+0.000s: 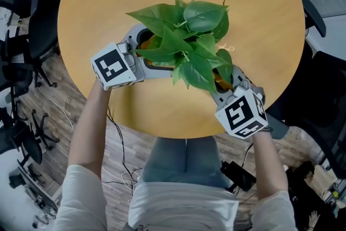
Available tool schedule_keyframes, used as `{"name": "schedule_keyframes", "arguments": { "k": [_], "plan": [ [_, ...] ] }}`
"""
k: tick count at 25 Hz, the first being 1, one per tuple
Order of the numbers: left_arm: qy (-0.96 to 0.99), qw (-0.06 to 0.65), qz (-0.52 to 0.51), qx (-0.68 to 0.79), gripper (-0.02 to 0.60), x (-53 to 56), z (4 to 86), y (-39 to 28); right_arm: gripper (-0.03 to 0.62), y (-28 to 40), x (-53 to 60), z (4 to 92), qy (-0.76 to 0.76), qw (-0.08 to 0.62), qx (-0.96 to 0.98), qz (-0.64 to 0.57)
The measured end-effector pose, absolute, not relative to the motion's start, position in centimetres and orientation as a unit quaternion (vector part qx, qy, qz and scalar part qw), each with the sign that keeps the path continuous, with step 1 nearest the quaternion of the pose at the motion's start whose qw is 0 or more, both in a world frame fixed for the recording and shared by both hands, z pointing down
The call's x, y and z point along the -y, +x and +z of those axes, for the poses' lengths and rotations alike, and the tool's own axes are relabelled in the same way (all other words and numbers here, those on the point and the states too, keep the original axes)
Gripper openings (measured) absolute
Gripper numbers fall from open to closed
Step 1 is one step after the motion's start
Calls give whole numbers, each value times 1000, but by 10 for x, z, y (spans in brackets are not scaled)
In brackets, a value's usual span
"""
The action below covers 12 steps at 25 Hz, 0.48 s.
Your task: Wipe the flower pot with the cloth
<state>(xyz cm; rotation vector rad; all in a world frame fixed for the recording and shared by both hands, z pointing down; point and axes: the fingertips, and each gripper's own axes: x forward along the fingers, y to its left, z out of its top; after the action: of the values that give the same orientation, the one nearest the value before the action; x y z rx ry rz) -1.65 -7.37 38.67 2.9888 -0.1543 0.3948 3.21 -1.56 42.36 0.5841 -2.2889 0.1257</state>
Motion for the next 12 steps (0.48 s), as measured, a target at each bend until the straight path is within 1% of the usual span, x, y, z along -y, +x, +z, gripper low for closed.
{"name": "schedule_keyframes", "arguments": {
  "k": [6,7,8,9,12],
  "plan": [
    [991,74,109,19,507,78,377,-4,72,32,14,423,228,382,894,50],
    [991,79,105,14,496,77,376,-3,72,32,13,423,229,382,894,51],
    [991,82,102,13,455,77,376,-3,72,32,13,423,231,379,895,54],
    [991,83,101,15,443,78,376,-4,72,33,13,422,234,374,896,60],
    [991,82,102,25,439,78,377,-4,72,44,17,418,251,350,897,94]
  ]
}}
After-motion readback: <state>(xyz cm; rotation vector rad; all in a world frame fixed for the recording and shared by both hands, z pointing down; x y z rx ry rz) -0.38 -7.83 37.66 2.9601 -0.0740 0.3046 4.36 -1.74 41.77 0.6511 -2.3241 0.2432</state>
